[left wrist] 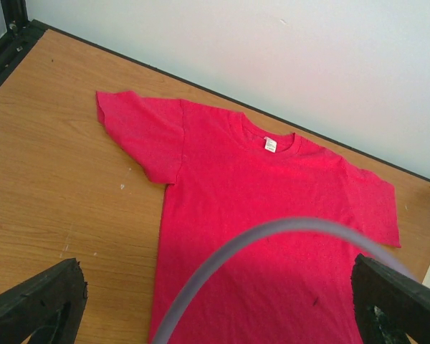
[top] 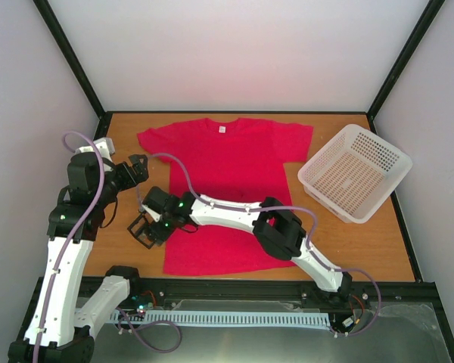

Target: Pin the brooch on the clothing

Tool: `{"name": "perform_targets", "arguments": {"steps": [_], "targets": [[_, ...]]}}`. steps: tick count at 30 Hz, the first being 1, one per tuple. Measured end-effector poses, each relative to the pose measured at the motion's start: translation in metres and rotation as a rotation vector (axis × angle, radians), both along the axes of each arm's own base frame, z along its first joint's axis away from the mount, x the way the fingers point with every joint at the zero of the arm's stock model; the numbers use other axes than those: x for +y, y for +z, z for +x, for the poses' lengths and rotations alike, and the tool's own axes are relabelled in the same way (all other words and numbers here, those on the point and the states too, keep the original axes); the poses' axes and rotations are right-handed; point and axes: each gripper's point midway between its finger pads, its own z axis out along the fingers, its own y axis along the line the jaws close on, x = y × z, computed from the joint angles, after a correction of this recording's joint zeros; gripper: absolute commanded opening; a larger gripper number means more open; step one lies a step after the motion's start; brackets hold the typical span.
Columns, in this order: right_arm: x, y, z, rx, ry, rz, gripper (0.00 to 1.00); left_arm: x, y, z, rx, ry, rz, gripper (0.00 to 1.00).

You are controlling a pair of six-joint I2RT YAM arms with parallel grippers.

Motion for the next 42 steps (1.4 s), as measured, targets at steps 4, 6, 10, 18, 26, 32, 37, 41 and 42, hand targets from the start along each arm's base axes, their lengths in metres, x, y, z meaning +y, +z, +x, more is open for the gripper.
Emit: {"name": "perform_targets", "arguments": {"steps": [4, 6, 10, 18, 26, 32, 37, 41, 42], "targets": [[-0.002, -0.010, -0.020, -0.029, 0.042, -0.052, 1.00, 0.000, 0.000, 0.000, 0.000, 0.001, -0.004, 1.00], [-0.001, -0.011, -0.026, -0.055, 0.055, -0.070, 1.00, -0.001, 0.000, 0.000, 0.001, 0.000, -0.007, 1.00], [0.013, -0.005, -0.027, -0.113, 0.061, -0.079, 0.98, -0.002, 0.000, 0.000, 0.003, -0.006, -0.011, 1.00], [0.041, -0.001, -0.020, -0.182, 0.042, -0.071, 0.85, -0.002, 0.001, 0.000, 0.000, -0.005, -0.011, 1.00], [0.045, -0.015, -0.026, -0.200, 0.044, -0.109, 0.85, -0.002, 0.024, -0.002, -0.049, -0.006, -0.016, 1.00], [0.046, -0.025, -0.029, -0.211, 0.049, -0.133, 0.81, -0.002, 0.034, -0.003, -0.073, -0.006, -0.018, 1.00], [0.048, -0.030, -0.026, -0.234, 0.046, -0.144, 0.79, -0.002, 0.034, -0.003, -0.071, -0.006, -0.018, 1.00], [0.046, -0.033, -0.023, -0.249, 0.037, -0.160, 0.79, -0.002, 0.034, -0.003, -0.072, -0.006, -0.018, 1.00], [0.046, -0.033, -0.022, -0.251, 0.036, -0.163, 0.79, -0.002, 0.034, -0.003, -0.071, -0.006, -0.018, 1.00]]}}
